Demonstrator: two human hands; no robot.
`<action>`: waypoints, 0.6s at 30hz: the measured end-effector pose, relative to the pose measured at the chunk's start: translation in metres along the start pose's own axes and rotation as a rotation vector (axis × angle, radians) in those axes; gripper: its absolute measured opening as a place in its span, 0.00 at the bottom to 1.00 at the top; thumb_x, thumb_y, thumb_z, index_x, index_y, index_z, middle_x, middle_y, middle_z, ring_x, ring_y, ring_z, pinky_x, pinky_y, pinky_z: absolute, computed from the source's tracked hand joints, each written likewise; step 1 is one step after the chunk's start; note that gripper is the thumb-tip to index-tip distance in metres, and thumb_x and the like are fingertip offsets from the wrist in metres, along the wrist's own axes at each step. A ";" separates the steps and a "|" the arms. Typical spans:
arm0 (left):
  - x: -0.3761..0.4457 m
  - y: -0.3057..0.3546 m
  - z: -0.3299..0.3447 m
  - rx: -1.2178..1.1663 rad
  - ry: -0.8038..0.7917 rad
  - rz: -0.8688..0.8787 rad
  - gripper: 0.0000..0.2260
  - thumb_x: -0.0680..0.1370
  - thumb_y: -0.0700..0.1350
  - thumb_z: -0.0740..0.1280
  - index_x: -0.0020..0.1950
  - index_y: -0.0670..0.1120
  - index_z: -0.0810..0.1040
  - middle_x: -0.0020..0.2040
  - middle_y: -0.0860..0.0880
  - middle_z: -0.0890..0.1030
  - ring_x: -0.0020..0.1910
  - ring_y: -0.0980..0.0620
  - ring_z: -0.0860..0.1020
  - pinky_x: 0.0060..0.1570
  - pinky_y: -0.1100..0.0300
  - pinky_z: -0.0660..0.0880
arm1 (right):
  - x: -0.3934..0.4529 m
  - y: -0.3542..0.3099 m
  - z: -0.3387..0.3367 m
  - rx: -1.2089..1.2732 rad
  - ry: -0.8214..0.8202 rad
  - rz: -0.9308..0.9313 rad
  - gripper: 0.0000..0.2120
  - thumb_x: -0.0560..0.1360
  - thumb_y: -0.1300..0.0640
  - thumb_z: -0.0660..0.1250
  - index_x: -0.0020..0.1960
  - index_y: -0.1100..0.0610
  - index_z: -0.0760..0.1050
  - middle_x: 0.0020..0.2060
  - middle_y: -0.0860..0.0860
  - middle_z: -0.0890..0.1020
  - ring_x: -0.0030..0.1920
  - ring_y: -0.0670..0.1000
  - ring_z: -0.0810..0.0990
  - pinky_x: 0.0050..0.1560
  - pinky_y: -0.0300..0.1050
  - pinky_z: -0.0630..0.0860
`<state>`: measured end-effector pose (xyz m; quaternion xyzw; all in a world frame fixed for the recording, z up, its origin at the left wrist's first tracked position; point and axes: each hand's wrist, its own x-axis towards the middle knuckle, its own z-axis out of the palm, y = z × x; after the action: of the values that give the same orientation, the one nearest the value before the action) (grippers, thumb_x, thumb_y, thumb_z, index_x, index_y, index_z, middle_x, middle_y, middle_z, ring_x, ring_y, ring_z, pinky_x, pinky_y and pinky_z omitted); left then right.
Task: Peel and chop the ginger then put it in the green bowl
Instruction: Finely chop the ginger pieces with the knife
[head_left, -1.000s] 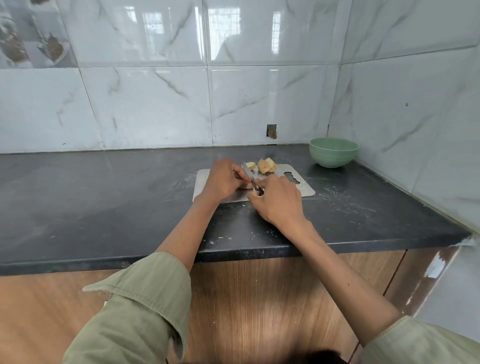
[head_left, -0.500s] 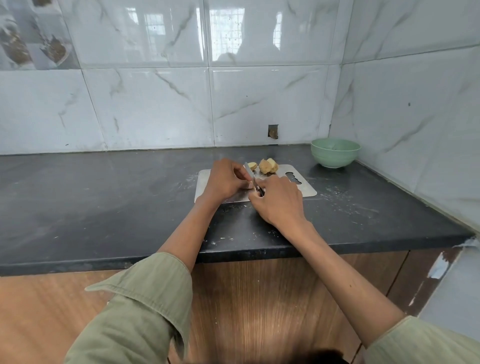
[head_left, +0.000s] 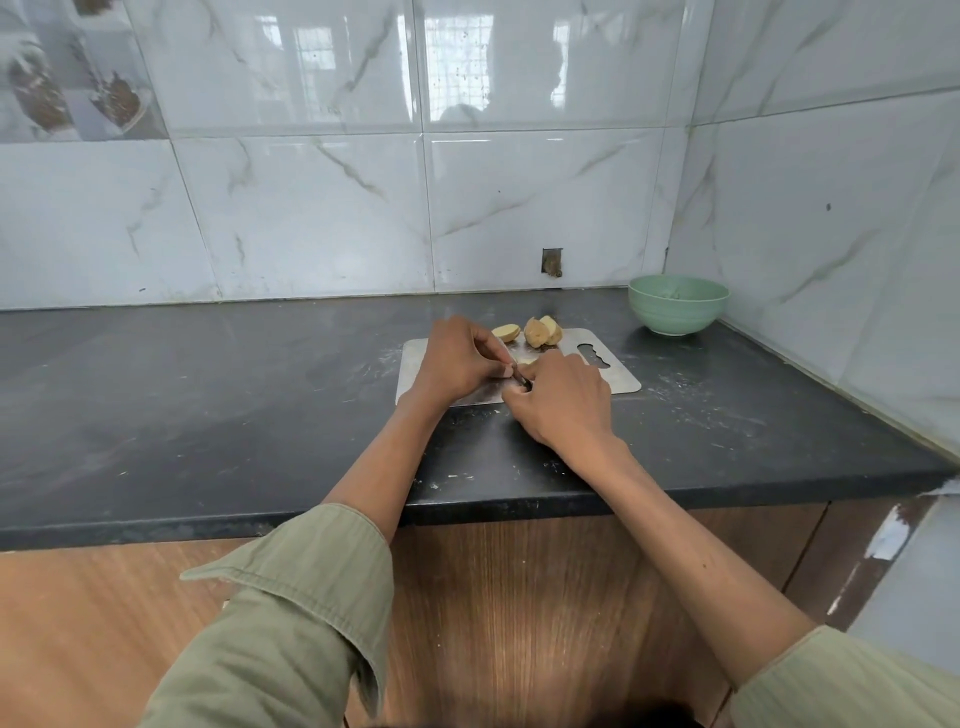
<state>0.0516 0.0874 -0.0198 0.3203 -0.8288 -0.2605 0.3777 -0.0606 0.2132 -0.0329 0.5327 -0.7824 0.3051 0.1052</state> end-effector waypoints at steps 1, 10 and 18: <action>0.000 0.000 0.000 0.007 0.009 -0.009 0.06 0.67 0.35 0.81 0.38 0.43 0.87 0.34 0.49 0.86 0.36 0.50 0.86 0.44 0.53 0.83 | -0.002 0.001 0.001 -0.003 0.017 0.004 0.10 0.72 0.46 0.65 0.42 0.52 0.79 0.38 0.51 0.74 0.44 0.59 0.73 0.41 0.48 0.64; 0.000 0.000 -0.001 0.032 0.041 -0.019 0.13 0.64 0.35 0.81 0.43 0.44 0.81 0.34 0.48 0.85 0.35 0.53 0.85 0.42 0.50 0.83 | -0.009 0.000 -0.007 0.089 0.093 -0.078 0.08 0.71 0.49 0.63 0.35 0.49 0.72 0.31 0.49 0.74 0.39 0.58 0.72 0.35 0.48 0.62; 0.001 0.000 0.000 0.059 0.035 0.017 0.15 0.64 0.35 0.79 0.46 0.46 0.81 0.33 0.49 0.85 0.35 0.55 0.85 0.44 0.47 0.83 | -0.011 -0.002 -0.010 0.107 0.069 -0.051 0.07 0.72 0.49 0.63 0.40 0.48 0.78 0.33 0.50 0.75 0.40 0.57 0.70 0.37 0.48 0.63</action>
<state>0.0513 0.0871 -0.0191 0.3289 -0.8321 -0.2270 0.3846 -0.0558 0.2267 -0.0295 0.5467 -0.7468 0.3619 0.1111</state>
